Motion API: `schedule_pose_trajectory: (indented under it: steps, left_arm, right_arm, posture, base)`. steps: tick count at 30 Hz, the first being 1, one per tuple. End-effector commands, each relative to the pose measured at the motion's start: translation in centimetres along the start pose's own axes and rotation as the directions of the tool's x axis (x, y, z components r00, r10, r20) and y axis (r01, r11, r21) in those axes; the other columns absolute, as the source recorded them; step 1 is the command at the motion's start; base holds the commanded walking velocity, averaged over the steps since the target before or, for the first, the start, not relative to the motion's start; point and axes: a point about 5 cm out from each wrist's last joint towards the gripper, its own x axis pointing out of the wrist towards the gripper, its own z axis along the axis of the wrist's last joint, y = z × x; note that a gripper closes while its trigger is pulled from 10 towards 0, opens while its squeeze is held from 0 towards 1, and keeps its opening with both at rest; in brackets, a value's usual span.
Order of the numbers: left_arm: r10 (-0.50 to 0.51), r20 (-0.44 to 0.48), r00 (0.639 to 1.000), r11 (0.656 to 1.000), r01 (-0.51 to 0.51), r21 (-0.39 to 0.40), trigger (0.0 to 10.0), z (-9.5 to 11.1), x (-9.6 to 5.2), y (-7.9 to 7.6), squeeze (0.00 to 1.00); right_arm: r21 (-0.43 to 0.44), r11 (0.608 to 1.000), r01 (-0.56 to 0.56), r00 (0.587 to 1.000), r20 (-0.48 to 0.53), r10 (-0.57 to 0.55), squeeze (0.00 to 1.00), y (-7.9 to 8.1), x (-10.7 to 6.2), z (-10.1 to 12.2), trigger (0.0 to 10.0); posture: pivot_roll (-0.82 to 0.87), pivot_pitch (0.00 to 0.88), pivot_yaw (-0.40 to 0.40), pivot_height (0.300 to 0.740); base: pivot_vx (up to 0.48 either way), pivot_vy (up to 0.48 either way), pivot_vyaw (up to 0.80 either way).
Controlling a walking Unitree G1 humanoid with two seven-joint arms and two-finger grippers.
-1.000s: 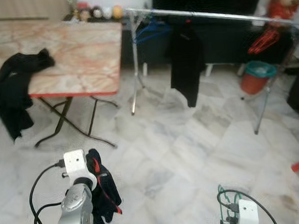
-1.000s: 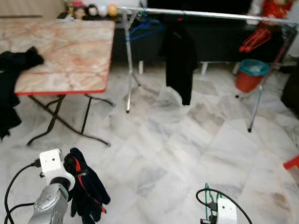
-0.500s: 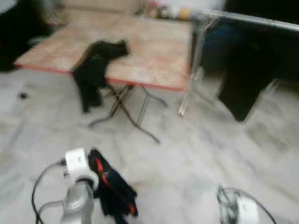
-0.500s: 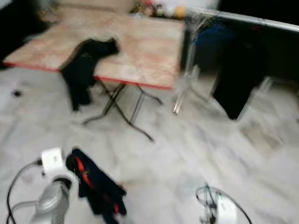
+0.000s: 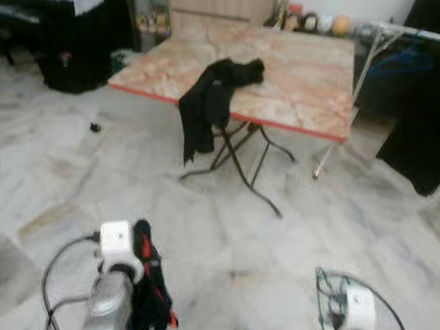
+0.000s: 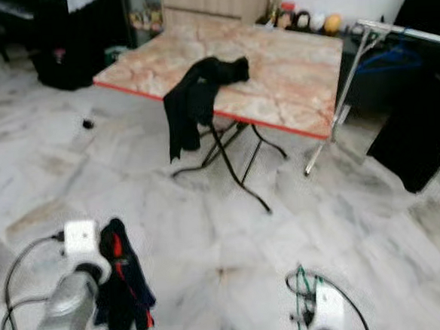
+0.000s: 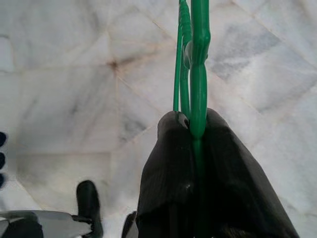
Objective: Hang hanger
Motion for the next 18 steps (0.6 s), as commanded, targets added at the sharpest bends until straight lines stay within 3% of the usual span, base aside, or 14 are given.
schedule_pose_trajectory:
  steps: [1,8,18]
  left_arm:
    - [-0.102,0.046,0.994,0.994,0.100,0.046,10.0,1.12,0.29,-2.12,0.00]
    - [-0.099,0.073,0.992,0.995,0.098,0.018,10.0,1.53,0.12,-2.40,0.00]
    - [-0.032,0.075,0.997,0.999,0.035,-0.033,10.0,1.12,-0.11,-2.20,0.00]
  right_arm:
    - [0.015,0.999,0.029,1.000,-0.003,-0.029,0.00,-0.86,-0.17,-0.22,10.0]
    - [0.021,0.999,0.035,0.999,-0.007,-0.035,0.00,-0.93,-0.19,-0.31,10.0]
    - [0.019,0.999,0.031,0.999,-0.009,-0.031,0.00,-0.82,-0.20,-0.41,10.0]
  posture:
    - [0.20,0.000,-0.076,0.740]
    - [0.20,0.000,-0.081,0.740]
    - [0.19,0.000,-0.076,0.740]
  base:
    - [0.000,0.000,0.00]
    - [0.000,0.000,0.00]
    - [0.000,0.000,-0.60]
